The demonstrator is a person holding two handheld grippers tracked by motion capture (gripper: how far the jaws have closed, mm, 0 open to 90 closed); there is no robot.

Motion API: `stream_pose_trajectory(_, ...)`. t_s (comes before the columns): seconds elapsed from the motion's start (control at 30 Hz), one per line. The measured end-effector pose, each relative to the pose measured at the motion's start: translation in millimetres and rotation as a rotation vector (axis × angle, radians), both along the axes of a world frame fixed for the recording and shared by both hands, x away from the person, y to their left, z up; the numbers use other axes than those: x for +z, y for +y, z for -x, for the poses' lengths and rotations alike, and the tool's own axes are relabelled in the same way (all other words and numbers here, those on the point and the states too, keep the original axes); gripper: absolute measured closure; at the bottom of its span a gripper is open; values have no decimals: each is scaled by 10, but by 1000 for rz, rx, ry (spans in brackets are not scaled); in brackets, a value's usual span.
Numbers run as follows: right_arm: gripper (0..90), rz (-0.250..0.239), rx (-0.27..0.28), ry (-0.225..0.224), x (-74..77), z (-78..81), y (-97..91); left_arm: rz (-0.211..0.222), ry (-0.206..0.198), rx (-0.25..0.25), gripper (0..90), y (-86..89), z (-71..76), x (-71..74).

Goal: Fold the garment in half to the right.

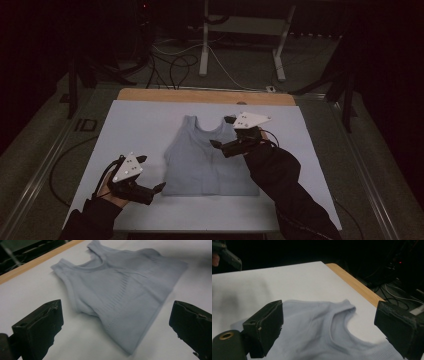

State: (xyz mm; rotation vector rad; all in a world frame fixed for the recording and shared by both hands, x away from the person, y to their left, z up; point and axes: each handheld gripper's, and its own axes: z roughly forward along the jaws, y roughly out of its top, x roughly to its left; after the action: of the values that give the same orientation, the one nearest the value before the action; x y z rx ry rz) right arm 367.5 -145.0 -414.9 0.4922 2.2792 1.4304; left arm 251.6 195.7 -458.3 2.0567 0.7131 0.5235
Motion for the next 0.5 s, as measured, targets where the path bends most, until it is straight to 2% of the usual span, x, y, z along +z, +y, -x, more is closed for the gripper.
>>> stream_pose_trajectory(0.13,88,-13,10,19,-15,-101,125,5,0,44,3,-48,-13,-50)
stream_pose_trajectory(0.27,88,-20,1,47,-49,-201,244,0,7,62,3,-81,-20,-100)
stream_pose_trajectory(0.4,88,-15,1,56,-70,-289,318,7,28,68,4,-85,-28,-137)
stream_pose_trajectory(0.43,88,-14,-8,62,-81,-342,366,2,58,79,4,-106,-31,-166)
stream_pose_trajectory(0.5,88,-9,-4,74,-95,-396,406,-9,73,76,4,-118,-32,-202)
